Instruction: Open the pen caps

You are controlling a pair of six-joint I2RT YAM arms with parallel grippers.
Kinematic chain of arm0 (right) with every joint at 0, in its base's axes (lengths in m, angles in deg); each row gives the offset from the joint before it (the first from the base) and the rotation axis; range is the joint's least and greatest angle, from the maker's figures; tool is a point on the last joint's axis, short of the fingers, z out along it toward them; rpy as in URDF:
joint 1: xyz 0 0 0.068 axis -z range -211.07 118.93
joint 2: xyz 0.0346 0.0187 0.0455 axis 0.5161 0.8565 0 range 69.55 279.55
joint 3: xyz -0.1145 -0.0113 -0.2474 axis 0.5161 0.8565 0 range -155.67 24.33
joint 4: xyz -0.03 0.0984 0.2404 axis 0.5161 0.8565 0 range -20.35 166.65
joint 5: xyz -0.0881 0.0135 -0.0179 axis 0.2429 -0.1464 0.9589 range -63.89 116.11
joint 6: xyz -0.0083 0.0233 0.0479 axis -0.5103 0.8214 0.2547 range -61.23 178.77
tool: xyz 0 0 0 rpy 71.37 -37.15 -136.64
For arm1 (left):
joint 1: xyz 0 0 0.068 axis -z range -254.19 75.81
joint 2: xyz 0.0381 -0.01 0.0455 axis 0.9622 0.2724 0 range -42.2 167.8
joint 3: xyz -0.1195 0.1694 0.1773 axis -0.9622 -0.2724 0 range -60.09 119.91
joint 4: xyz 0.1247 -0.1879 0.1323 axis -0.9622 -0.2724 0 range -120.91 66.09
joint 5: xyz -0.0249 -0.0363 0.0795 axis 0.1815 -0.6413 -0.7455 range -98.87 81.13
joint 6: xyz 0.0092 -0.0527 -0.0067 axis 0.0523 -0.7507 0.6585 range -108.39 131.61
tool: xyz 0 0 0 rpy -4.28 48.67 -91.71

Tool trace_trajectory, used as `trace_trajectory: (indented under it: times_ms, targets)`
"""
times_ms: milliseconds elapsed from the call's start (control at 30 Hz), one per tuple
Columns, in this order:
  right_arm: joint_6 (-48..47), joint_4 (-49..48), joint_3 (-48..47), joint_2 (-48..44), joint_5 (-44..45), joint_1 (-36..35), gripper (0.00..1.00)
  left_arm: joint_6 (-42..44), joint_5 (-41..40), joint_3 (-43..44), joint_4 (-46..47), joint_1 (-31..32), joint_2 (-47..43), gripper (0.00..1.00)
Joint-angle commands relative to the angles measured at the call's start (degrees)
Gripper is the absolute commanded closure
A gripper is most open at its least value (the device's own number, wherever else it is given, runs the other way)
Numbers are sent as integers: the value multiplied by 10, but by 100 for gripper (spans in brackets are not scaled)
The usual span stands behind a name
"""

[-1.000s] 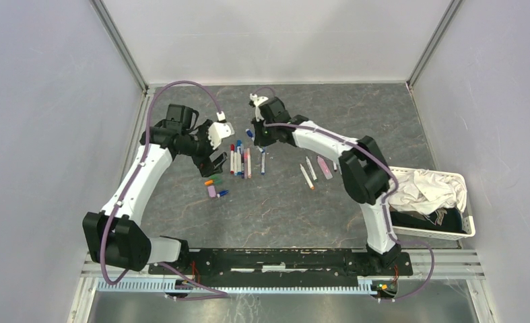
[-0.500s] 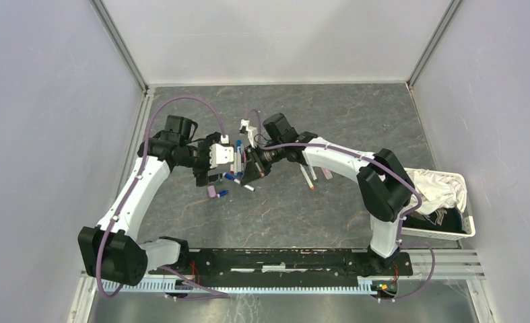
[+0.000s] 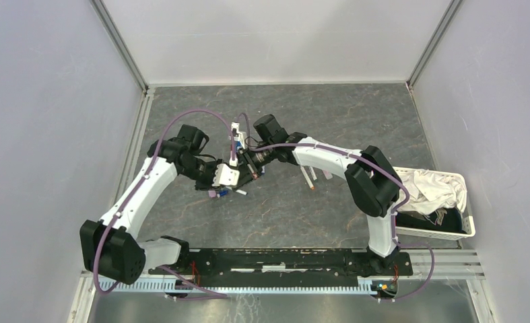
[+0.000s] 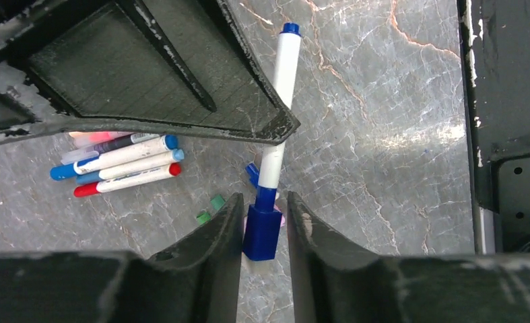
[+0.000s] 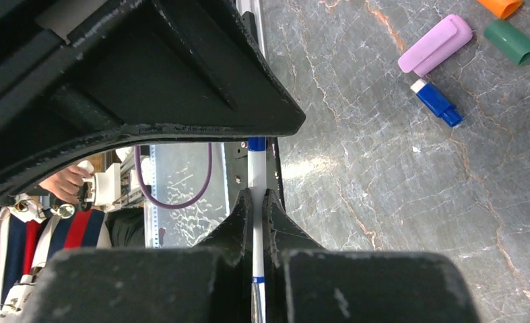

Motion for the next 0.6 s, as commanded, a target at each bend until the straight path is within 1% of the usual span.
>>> trace_trajectory:
  times_ms: [0, 33, 67, 100, 133, 200, 233, 300, 400, 433, 467, 500, 567]
  targets:
    - [23, -35, -31, 7, -9, 0, 100, 29, 14, 1, -19, 6, 9, 71]
    - [25, -36, -33, 8, -9, 0, 100, 28, 13, 2, -19, 7, 11, 78]
    - [29, -40, -34, 9, -9, 0, 100, 27, 12, 3, -19, 8, 13, 89]
    - [31, -42, -34, 9, -8, 0, 93, 24, 10, 5, -16, 9, 13, 97]
    - [33, -43, -34, 10, -5, -1, 83, 18, 9, 5, -13, 10, 14, 98]
    - [40, -52, -34, 13, -5, -5, 75, 13, 8, 8, -6, 10, 13, 98]
    - [46, -59, -35, 17, -6, -8, 69, 13, 9, 9, -5, 10, 12, 98]
    - [60, -72, -39, 30, -16, -18, 65, 10, 14, 12, -4, 11, 11, 98]
    - [65, -76, -46, 48, -25, -26, 66, 5, 14, 17, -1, 13, 10, 98]
    - [65, -74, -45, 52, -28, -27, 69, 4, 12, 18, -1, 13, 9, 98]
    - [62, -71, -43, 52, -30, -27, 73, 4, 9, 19, 0, 13, 9, 98]
    - [53, -65, -40, 51, -31, -26, 80, 5, 5, 20, 0, 13, 9, 98]
    - [35, -46, -34, 45, -32, -25, 95, 5, -11, 20, 6, 13, 8, 98]
